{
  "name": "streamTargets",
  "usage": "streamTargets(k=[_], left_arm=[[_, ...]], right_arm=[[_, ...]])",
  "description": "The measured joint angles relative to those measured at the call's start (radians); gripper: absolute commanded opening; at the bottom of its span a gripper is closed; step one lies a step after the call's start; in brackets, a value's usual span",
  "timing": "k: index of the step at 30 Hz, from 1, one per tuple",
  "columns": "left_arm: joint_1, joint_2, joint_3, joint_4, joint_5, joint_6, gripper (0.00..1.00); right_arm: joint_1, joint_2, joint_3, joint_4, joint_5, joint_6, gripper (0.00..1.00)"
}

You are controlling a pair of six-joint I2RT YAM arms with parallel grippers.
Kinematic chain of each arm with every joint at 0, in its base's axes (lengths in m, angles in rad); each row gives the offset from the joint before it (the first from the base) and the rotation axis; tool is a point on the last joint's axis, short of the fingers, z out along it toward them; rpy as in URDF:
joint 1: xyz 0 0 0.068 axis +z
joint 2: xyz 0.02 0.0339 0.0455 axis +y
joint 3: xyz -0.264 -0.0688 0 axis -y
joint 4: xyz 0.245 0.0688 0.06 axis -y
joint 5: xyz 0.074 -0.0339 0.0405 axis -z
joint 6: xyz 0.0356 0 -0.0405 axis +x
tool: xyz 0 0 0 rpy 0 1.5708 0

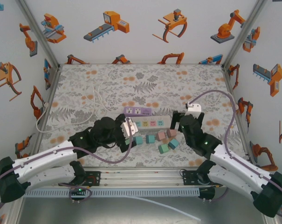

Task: Pull the plug off the socket

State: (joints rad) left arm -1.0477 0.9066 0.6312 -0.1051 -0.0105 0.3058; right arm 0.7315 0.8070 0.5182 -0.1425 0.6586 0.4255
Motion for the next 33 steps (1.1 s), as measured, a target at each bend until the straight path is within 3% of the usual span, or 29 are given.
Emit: streamTargets(k=[6,14,18,24,33], left_arm=[[0.137,-0.083,-0.136,0.138,-0.252,-0.112,0.97],[0.497,-0.119,-0.260,0.277,-0.441,-0.217,0.97],[0.634,-0.058,-0.299,0.339,-0.471,-0.244,0.97],[0.769,0.175,-0.301,0.502,-0.441,-0.263,0.97],[0.888,0.478,-0.272,0.731,-0.323,-0.277,0.97]], right_arm=[[-0.239,0.128,-0.009,0.204,0.035,-0.169,0.99],[-0.481,0.428,-0.001,0.344,-0.012,-0.259,1.00],[-0.527,0.549,0.010,0.442,-0.062,-0.306,1.00],[-0.566,0.719,0.035,0.593,-0.135,-0.397,1.00],[-0.668,0.729,0.023,0.700,-0.347,-0.419,1.00]])
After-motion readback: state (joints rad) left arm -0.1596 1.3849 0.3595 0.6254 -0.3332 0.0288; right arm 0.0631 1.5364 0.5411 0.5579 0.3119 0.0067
